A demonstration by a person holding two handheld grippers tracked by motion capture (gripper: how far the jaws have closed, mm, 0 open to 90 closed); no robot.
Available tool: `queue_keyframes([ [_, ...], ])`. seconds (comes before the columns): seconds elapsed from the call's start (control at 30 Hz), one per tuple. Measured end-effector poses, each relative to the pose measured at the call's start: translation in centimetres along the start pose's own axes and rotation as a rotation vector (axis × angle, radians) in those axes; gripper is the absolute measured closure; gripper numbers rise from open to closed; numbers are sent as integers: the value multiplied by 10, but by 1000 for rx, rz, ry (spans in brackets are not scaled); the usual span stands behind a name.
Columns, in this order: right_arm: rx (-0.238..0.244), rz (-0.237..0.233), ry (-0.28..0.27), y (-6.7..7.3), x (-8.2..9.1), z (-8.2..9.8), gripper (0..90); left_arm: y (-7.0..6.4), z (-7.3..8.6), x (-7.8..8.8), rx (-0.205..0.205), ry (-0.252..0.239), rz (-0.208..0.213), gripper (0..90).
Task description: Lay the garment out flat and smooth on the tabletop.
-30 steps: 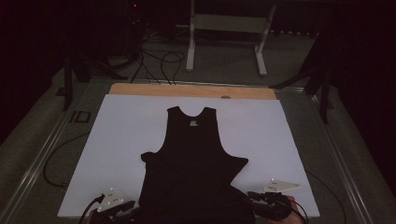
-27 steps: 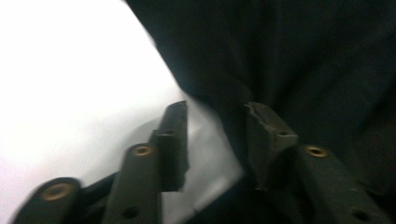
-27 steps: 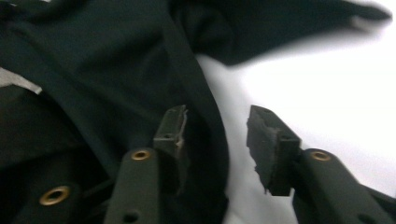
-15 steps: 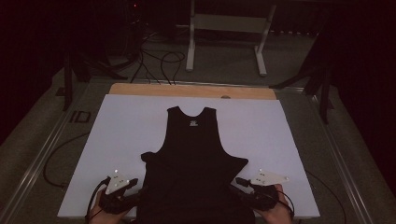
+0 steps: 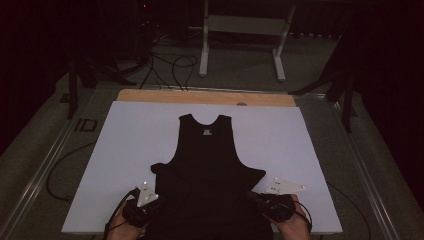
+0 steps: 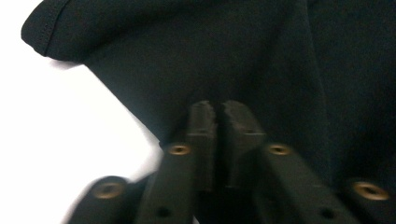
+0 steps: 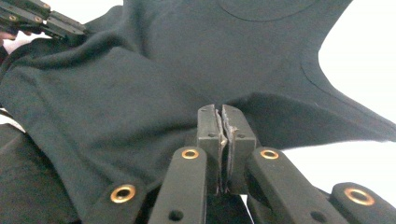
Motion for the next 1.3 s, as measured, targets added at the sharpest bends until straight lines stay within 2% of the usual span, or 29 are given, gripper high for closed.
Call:
queue_keyframes([
  [0.13, -18, 9, -6, -1, 7, 4, 874, 0, 0, 1, -4, 9, -2, 891],
  [0.4, -120, 47, -15, -14, 32, 25, 876, 1, 8, 11, 13, 39, 6, 895],
  [0.6, -188, 54, -14, -19, 42, 38, 876, 3, 13, 17, 18, 58, -2, 896],
  [0.83, -226, 49, -26, -21, 47, 44, 877, 1, 13, 18, 3, 66, -21, 896],
  [0.87, -240, 75, -32, -24, 52, 47, 888, 1, 13, 18, -2, 68, -26, 896],
  [0.97, -265, 78, -39, -27, 56, 51, 890, 2, 13, 17, 3, 67, -25, 896],
  [1.2, -268, 104, -26, -29, 58, 54, 884, 3, 13, 17, 11, 68, -37, 896],
  [1.3, -245, 108, -18, -29, 57, 54, 805, 4, 13, 18, 11, 61, -53, 894],
])
Point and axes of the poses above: each handheld gripper's, and its own axes: x roughly backward along the jaws, z roughly out of its underside, y roughly to its left, the point moved 5 cm from there along -x, roughly forward along the jaws, and after that the axes turned 6 degrees about -z, right-handed, at the moved point
